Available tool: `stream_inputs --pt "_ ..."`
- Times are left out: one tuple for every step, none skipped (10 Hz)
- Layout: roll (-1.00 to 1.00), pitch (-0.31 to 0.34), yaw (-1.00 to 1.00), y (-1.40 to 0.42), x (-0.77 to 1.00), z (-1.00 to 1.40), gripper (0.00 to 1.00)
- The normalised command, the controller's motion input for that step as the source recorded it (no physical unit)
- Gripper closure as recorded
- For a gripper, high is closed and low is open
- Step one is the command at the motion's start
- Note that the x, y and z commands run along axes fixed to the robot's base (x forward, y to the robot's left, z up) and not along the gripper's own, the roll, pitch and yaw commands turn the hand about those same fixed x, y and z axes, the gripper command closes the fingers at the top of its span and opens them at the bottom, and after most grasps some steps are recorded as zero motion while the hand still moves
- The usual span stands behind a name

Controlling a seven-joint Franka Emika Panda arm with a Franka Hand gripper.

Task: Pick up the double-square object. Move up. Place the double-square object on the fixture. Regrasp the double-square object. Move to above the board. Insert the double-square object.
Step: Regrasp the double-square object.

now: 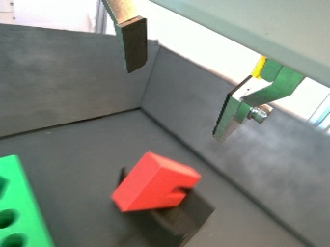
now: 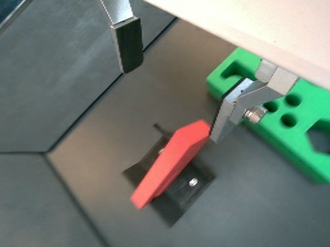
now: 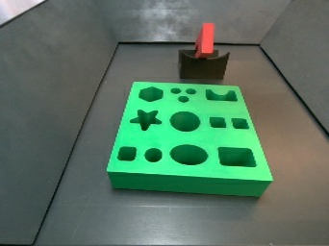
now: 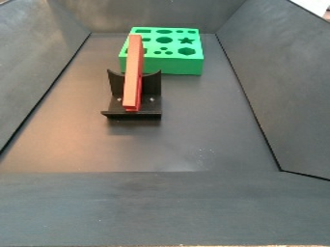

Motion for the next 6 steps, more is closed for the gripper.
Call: stream_inputs --pt "1.0 0.078 0.07 -0.04 0.07 0.0 0.0" --pt "1.0 0.096 0.08 -0.04 0.08 0.0 0.0" --pt "1.0 0.132 0.1 -0.04 0.09 0.0 0.0" --pt "1.0 0.156 0.12 -0.05 0.1 -0.01 0.0" --pt "0.93 0.174 0.15 -0.05 0.1 0.0 0.0" --pt "0.74 0.163 0.16 -0.05 0.1 -0.01 0.0"
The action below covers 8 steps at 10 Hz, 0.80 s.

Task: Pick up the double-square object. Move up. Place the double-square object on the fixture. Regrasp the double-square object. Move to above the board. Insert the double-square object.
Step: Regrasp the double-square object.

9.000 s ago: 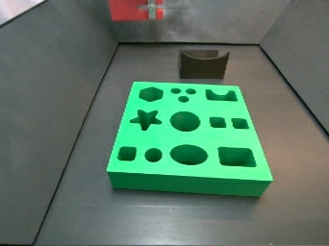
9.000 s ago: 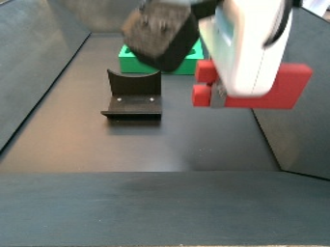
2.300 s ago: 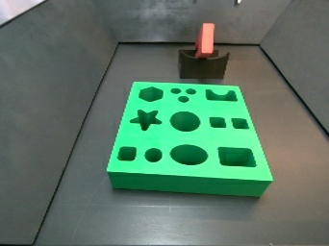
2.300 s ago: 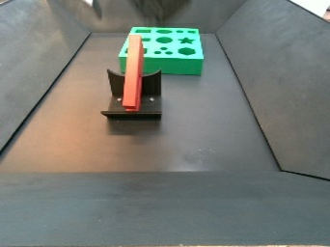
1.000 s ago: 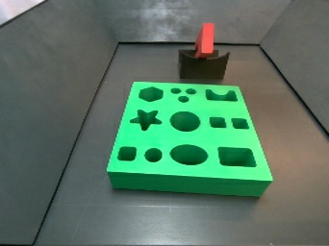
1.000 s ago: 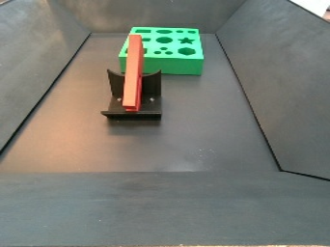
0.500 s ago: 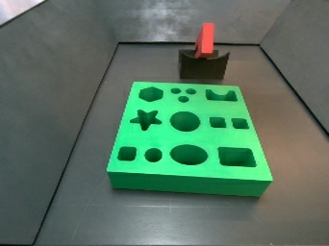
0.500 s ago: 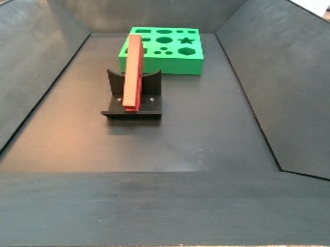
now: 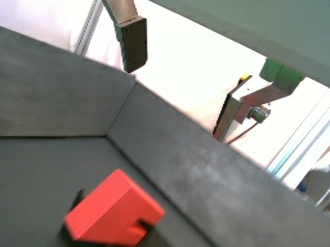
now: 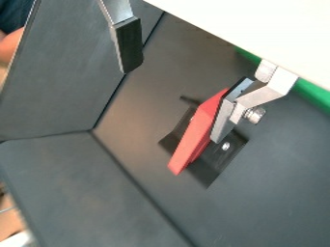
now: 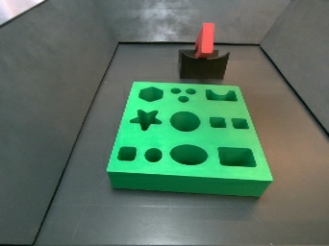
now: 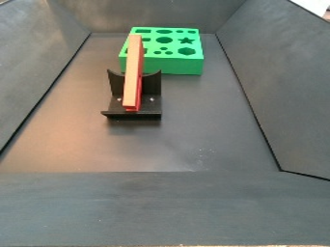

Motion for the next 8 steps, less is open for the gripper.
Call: stream_inputs --pt "0.48 0.139 0.18 -0.05 0.1 -0.01 0.0" --pt "0.32 0.115 0.19 -0.04 0.09 0.0 0.0" --pt "0.25 0.094 0.2 -0.03 0.09 0.0 0.0" --pt "0.2 0.049 0.17 0.05 0.03 -1.0 0.0" --pt "0.19 0.036 0.17 0.05 0.03 -1.0 0.0" --pt "0.15 -0.01 0.15 0.04 0.04 -1.0 0.0" --pt "0.12 -0.039 0.14 0.04 0.05 -1.0 0.0" --pt "0.09 -0.07 0.11 0.04 0.07 -1.0 0.0"
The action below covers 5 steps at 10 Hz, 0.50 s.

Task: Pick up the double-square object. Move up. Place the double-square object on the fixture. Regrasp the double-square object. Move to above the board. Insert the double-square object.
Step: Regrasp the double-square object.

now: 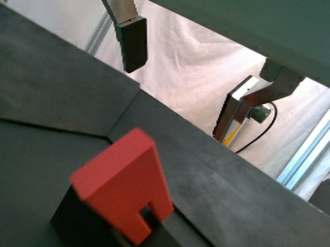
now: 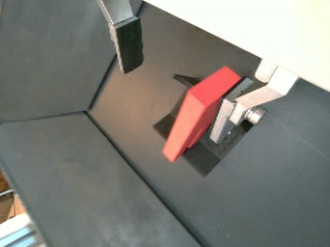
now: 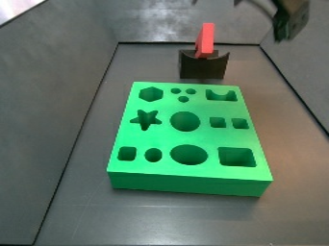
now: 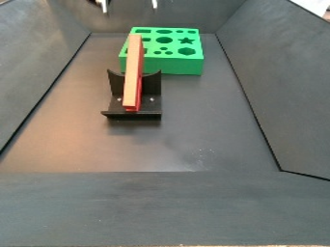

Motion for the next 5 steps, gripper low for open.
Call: stream_inputs --pt "0.08 -0.082 0.09 0.04 0.07 -1.0 0.0" --pt "0.08 -0.091 0.06 0.03 0.09 -1.0 0.0" --pt "0.08 -0.091 0.04 0.03 0.1 -1.0 0.0" --pt "0.08 -0.078 0.01 0.02 0.11 -1.0 0.0" --pt "0.08 -0.07 0.0 0.02 0.11 -0.88 0.0"
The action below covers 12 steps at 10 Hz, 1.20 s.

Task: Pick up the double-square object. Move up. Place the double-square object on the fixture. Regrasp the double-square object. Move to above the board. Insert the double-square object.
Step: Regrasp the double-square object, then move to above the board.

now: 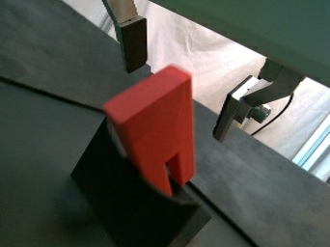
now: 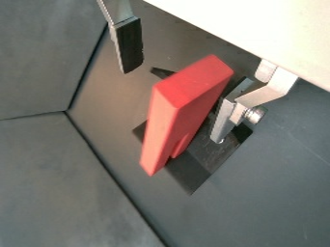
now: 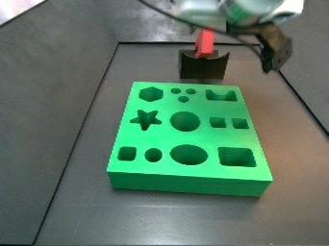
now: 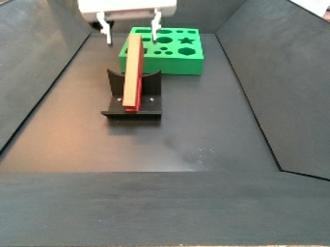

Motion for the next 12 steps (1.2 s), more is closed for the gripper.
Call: stream_inputs --pt "0.08 -0.049 -0.01 0.01 0.09 -0.65 0.0" --pt "0.08 -0.036 -0.02 0.0 0.08 -0.49 0.0" --pt "0.07 -0.019 -0.02 0.0 0.08 -0.32 0.0" --pt "0.0 0.0 0.0 0.0 0.0 0.0 1.0" --pt "0.03 0.08 0.24 0.04 -0.06 1.0 1.0" --pt "0.02 0.073 0.23 0.04 -0.06 1.0 1.0" --pt "0.0 0.021 0.2 0.03 -0.06 1.0 1.0" --pt "-0.01 -0.015 0.17 0.03 -0.05 1.0 1.0" --pt "-0.02 -0.038 0.15 0.03 -0.05 1.0 1.0" --pt "-0.03 -0.067 0.1 0.03 -0.05 1.0 1.0" --pt "-0.03 -0.084 0.06 0.03 -0.05 1.0 1.0" --pt "-0.03 -0.084 0.02 0.03 -0.06 1.0 1.0"
